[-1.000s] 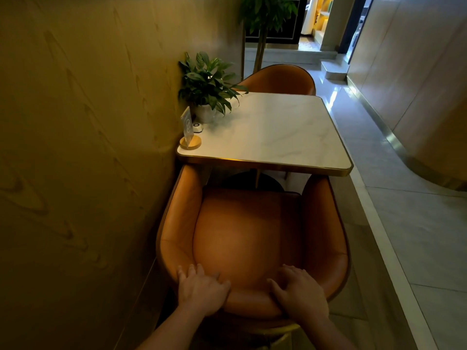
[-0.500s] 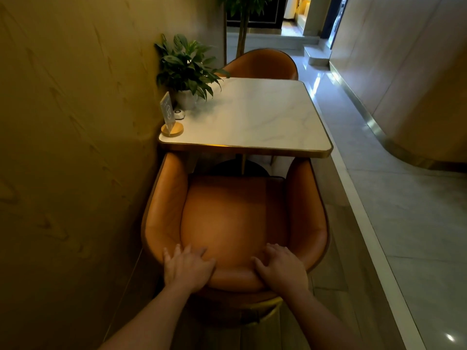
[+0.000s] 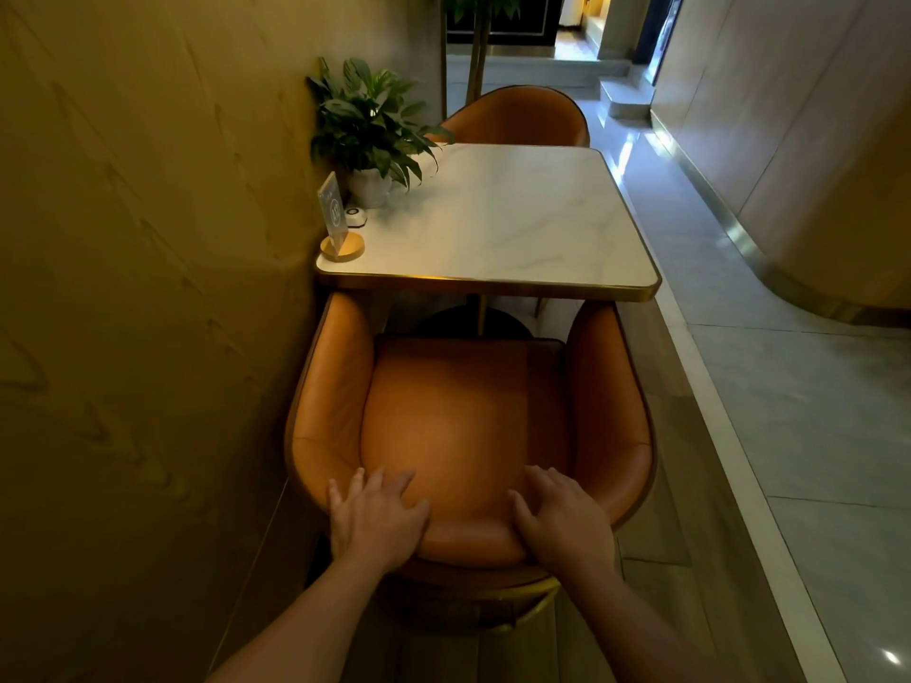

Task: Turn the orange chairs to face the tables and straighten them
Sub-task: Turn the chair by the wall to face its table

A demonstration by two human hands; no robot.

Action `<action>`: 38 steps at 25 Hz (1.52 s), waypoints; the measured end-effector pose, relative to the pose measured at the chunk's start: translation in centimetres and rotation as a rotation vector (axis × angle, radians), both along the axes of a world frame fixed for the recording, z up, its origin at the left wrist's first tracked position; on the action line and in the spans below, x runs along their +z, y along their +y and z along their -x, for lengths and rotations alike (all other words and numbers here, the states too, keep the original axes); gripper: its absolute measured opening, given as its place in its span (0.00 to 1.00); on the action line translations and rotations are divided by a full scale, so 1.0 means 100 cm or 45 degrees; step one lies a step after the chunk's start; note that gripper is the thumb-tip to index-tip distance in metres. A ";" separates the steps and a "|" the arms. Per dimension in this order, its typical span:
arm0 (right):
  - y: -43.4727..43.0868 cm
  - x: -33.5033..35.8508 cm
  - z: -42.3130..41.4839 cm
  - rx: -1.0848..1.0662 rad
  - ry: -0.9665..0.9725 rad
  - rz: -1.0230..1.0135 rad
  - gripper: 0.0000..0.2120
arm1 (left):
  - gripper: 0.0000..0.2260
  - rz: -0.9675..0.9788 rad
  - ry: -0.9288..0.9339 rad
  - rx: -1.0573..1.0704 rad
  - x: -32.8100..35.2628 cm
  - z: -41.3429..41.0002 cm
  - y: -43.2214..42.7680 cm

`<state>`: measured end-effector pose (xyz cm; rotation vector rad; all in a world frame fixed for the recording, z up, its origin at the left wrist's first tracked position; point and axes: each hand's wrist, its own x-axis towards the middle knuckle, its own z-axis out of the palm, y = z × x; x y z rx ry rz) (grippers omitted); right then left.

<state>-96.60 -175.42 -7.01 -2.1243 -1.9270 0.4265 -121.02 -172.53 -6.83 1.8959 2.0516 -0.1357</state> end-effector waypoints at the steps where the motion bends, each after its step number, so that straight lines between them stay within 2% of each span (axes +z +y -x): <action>1: 0.001 0.000 0.001 0.003 -0.001 0.000 0.30 | 0.29 -0.023 -0.028 0.011 0.001 0.000 0.001; 7: 0.001 -0.001 0.004 0.012 0.031 0.066 0.34 | 0.27 -0.003 -0.065 0.017 0.006 0.002 0.006; 17: 0.003 -0.005 0.002 -0.027 0.037 0.100 0.32 | 0.27 0.072 0.005 -0.054 0.003 0.004 0.007; 21: 0.008 0.008 0.000 0.019 0.065 0.290 0.32 | 0.30 0.204 0.083 -0.094 0.023 0.002 0.006; 23: 0.009 0.024 -0.003 0.027 0.123 0.364 0.31 | 0.31 0.177 0.105 -0.102 0.043 -0.007 0.004; 26: 0.006 0.051 -0.009 0.020 0.183 0.304 0.27 | 0.31 0.021 0.072 -0.141 0.075 -0.026 -0.001; 29: -0.002 0.085 -0.025 0.032 0.227 0.221 0.29 | 0.30 -0.108 0.025 -0.167 0.111 -0.048 -0.011; 38: -0.041 0.160 -0.107 0.118 0.335 0.047 0.28 | 0.32 -0.093 -0.169 -0.160 0.187 -0.114 -0.056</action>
